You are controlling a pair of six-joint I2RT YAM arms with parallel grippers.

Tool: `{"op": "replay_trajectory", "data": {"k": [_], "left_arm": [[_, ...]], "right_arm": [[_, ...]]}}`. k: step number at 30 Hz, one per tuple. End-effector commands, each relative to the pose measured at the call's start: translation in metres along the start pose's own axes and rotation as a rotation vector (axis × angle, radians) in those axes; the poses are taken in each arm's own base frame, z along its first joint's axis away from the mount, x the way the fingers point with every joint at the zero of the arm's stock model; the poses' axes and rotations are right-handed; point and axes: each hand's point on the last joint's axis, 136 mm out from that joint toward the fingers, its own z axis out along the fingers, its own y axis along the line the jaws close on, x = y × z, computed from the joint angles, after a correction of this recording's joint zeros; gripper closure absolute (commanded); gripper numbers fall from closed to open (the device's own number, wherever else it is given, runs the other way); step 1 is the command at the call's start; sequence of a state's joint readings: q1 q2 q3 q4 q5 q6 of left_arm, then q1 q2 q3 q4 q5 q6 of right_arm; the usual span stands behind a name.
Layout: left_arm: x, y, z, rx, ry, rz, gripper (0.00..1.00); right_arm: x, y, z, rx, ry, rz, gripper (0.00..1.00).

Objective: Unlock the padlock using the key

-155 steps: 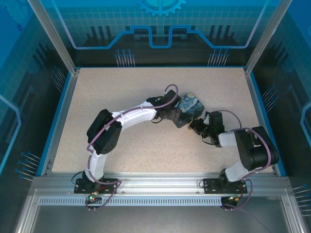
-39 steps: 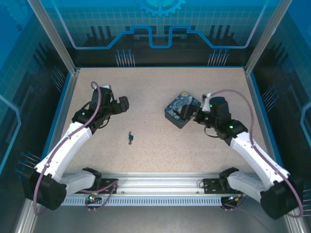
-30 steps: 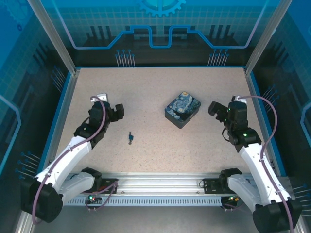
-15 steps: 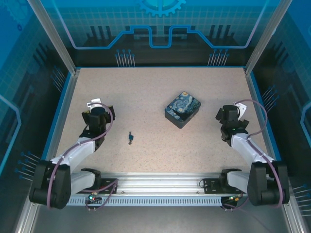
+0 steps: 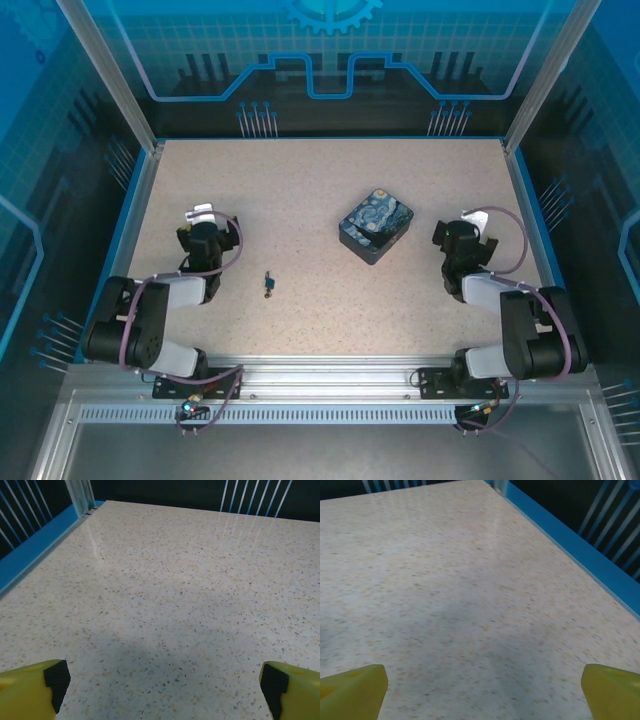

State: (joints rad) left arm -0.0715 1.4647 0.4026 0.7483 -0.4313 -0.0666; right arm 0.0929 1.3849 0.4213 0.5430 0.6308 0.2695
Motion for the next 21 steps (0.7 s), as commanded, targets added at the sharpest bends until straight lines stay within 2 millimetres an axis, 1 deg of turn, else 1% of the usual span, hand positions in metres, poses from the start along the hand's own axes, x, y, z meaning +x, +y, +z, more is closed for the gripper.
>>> {"op": "replay_trajectory", "data": {"k": [1, 2, 6, 7, 8, 9, 10, 11, 12, 13, 21], "left_arm": [[-0.002, -0.024, 0.005, 0.156, -0.036, 0.034, 0.01], [0.002, -0.025, 0.005, 0.174, -0.024, 0.029, 0.01], [0.003, -0.026, 0.006, 0.194, -0.038, 0.027, 0.01], [0.003, -0.026, 0.006, 0.194, -0.034, 0.026, 0.01], [0.002, -0.026, 0.006, 0.195, -0.039, 0.027, 0.01], [0.003, -0.026, 0.006, 0.194, -0.036, 0.026, 0.01], [0.003, -0.026, 0.006, 0.195, -0.037, 0.026, 0.01], [0.003, -0.026, 0.006, 0.194, -0.035, 0.027, 0.01], [0.003, -0.026, 0.006, 0.198, -0.033, 0.026, 0.01], [0.004, -0.027, 0.007, 0.199, -0.03, 0.025, 0.01], [0.003, -0.027, 0.007, 0.202, -0.033, 0.024, 0.01]], "right_arm": [[-0.019, 0.025, -0.008, -0.12, -0.12, -0.068, 0.0], [-0.018, 0.031, -0.01, -0.156, -0.125, -0.085, 0.0], [-0.014, 0.06, -0.012, -0.315, -0.136, -0.166, 0.0], [-0.011, 0.069, -0.011, -0.358, -0.123, -0.193, 0.0], [-0.002, 0.074, -0.007, -0.382, -0.104, -0.212, 0.0], [-0.007, 0.075, -0.002, -0.36, -0.15, -0.209, 0.0], [-0.006, 0.072, -0.001, -0.368, -0.112, -0.189, 0.0], [0.0, 0.068, 0.001, -0.378, -0.065, -0.173, 0.0], [-0.005, 0.068, 0.001, -0.383, -0.11, -0.161, 0.0], [-0.003, 0.067, 0.001, -0.382, -0.075, -0.161, 0.0], [-0.003, 0.068, 0.001, -0.358, -0.088, -0.178, 0.0]]}}
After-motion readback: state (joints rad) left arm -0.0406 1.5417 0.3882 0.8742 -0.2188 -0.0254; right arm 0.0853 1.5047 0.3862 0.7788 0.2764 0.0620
